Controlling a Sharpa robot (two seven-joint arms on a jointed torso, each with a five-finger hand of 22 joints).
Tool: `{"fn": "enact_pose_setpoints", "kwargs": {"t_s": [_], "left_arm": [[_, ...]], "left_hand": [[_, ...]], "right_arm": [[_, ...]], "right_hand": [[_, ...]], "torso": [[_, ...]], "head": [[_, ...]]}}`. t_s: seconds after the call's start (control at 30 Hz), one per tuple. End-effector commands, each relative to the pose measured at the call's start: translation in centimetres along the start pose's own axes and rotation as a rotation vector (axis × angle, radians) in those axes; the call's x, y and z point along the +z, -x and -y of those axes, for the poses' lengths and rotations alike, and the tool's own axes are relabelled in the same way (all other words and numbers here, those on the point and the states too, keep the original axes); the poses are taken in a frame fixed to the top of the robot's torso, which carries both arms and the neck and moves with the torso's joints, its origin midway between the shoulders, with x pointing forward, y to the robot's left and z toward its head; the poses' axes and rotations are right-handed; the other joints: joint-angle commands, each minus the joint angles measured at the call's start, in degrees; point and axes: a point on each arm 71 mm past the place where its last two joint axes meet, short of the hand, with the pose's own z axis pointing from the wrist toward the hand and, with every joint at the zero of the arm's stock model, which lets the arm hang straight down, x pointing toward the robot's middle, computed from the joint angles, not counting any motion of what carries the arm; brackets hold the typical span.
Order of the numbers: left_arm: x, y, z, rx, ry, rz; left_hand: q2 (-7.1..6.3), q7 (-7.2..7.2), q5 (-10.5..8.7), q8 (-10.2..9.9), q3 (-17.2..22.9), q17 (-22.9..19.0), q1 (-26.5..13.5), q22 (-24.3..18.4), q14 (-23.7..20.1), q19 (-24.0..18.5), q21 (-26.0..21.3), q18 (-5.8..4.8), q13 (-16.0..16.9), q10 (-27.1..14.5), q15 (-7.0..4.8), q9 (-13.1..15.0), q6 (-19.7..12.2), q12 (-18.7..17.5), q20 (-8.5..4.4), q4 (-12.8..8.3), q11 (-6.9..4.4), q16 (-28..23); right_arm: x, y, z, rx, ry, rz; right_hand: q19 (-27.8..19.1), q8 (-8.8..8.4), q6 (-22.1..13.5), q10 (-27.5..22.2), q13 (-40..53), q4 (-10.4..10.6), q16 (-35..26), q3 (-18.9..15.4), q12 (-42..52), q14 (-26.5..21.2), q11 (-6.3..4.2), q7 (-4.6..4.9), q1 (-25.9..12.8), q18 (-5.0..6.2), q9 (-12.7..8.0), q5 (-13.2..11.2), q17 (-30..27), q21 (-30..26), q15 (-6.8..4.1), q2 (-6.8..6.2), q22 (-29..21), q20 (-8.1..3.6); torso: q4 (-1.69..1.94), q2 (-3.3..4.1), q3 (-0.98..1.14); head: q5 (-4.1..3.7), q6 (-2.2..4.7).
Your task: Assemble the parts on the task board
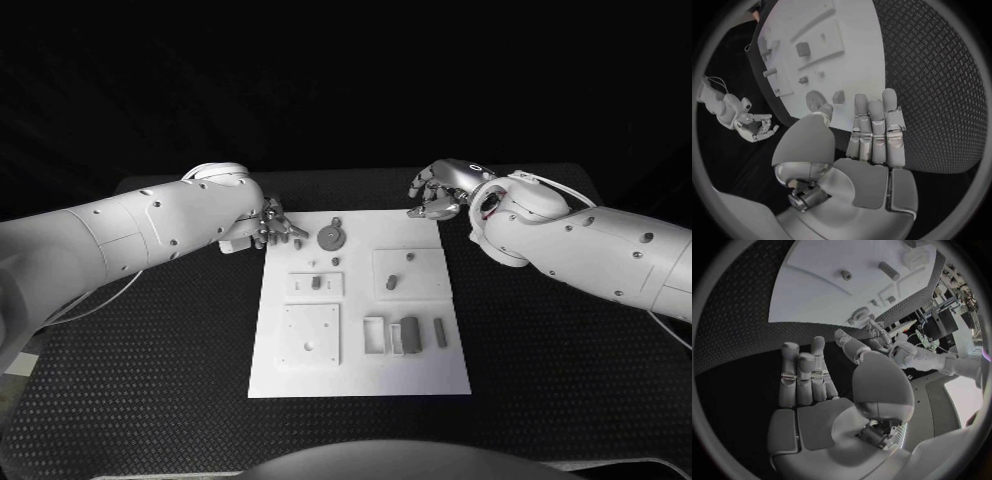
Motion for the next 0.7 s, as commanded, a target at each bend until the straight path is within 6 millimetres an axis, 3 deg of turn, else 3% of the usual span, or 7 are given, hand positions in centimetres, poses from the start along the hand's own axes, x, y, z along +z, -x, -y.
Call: {"fn": "enact_pose_setpoints", "kwargs": {"t_s": [0.03,0.33,0.7], "left_arm": [[-0.08,-0.60,0.61,-0.013,-0.040,-0.057],[-0.11,-0.40,0.58,-0.029,-0.055,-0.035],[-0.18,-0.46,0.75,-0.030,-0.063,-0.032]], "left_hand": [[0.62,-0.10,-0.17,0.3,-0.7,-0.1,0.9,0.1,0.0,0.2,-0.3,0.64,-0.1,0.0,-0.06,0.0,0.6,0.3,-0.20,0.0,-0.51,0.4],[0.07,-0.36,-0.16,0.6,-3.3,-0.4,4.7,0.5,0.1,0.5,-0.4,0.55,-0.4,0.1,-0.04,-0.4,1.7,0.4,-0.21,0.0,-0.74,0.6],[1.74,-0.48,-0.15,0.7,-4.7,-0.6,7.3,0.6,0.3,0.7,-0.6,0.50,-0.7,0.3,-0.05,-0.7,2.3,0.5,-0.21,-0.1,-0.84,0.7]], "right_arm": [[-0.01,-0.09,-0.07,-0.009,0.009,-0.009],[-0.02,-0.17,-0.06,-0.009,0.008,-0.011],[0.00,-0.30,-0.01,-0.010,0.005,-0.017]], "right_hand": [[-0.1,-0.38,0.0,-0.3,0.0,0.2,-0.3,0.0,0.2,-0.3,-0.07,0.44,0.2,2.52,-0.1,0.2,0.1,-0.3,-0.08,0.59,1.0,-0.43],[-0.1,-0.39,0.0,-0.3,-0.1,0.2,-0.3,-0.1,0.2,-0.3,-0.07,0.44,0.2,2.52,-0.1,0.2,0.1,-0.3,-0.08,0.61,1.0,-0.43],[-0.1,-0.39,0.0,-0.3,-0.1,0.2,-0.3,-0.1,0.2,-0.3,-0.06,0.45,0.2,2.52,-0.1,0.2,0.1,-0.3,-0.07,0.64,1.0,-0.42]], "torso": [[-0.02,-0.02,0.02],[0.00,-0.03,0.02],[-0.02,-0.02,0.02]], "head": [[0.02,-0.11],[0.01,0.06],[-0.02,-0.06]]}}
